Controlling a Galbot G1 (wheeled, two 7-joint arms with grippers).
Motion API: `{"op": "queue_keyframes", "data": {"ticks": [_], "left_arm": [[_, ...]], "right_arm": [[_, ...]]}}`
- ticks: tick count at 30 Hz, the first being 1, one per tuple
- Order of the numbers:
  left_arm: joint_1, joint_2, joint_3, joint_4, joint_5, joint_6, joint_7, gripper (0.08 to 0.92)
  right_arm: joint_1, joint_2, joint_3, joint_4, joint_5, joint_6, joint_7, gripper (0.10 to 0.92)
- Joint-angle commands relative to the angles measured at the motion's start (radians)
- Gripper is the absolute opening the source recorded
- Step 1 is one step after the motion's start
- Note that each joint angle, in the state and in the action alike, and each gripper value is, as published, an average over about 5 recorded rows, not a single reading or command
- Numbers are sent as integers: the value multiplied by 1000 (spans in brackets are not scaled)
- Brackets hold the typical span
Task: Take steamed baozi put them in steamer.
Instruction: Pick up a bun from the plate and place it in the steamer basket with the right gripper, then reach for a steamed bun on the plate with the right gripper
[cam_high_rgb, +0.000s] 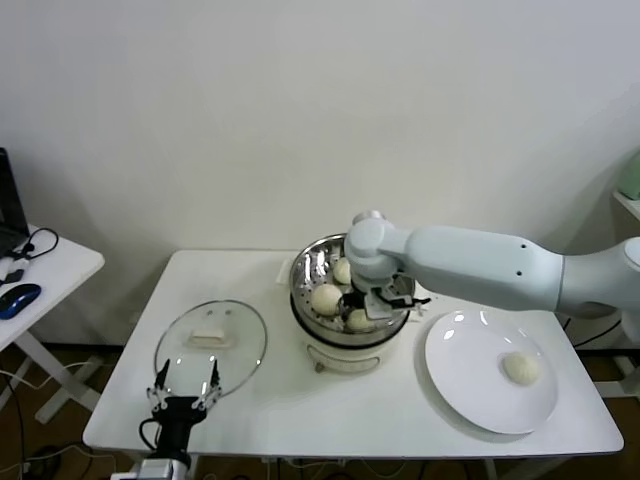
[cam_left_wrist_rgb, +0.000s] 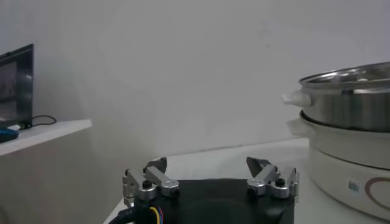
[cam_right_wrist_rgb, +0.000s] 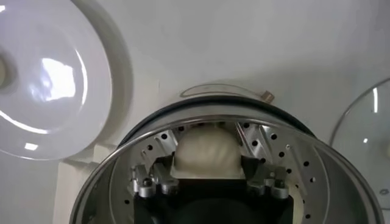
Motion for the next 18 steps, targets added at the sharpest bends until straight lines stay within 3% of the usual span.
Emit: {"op": "queue_keyframes", "data": {"ticks": [1,12,18], "left_arm": [[-1,-3,0,1,0,2,-1,823],[-8,-2,3,-6,2,8,-2,823],[-15,3,4,-8,0,9,-1,823]], "right_arm": [[-1,0,4,0,2,6,1,791],[68,-35,57,-7,71,22,-13,823],[240,-125,-3,-45,298,-101,-47,823]]}}
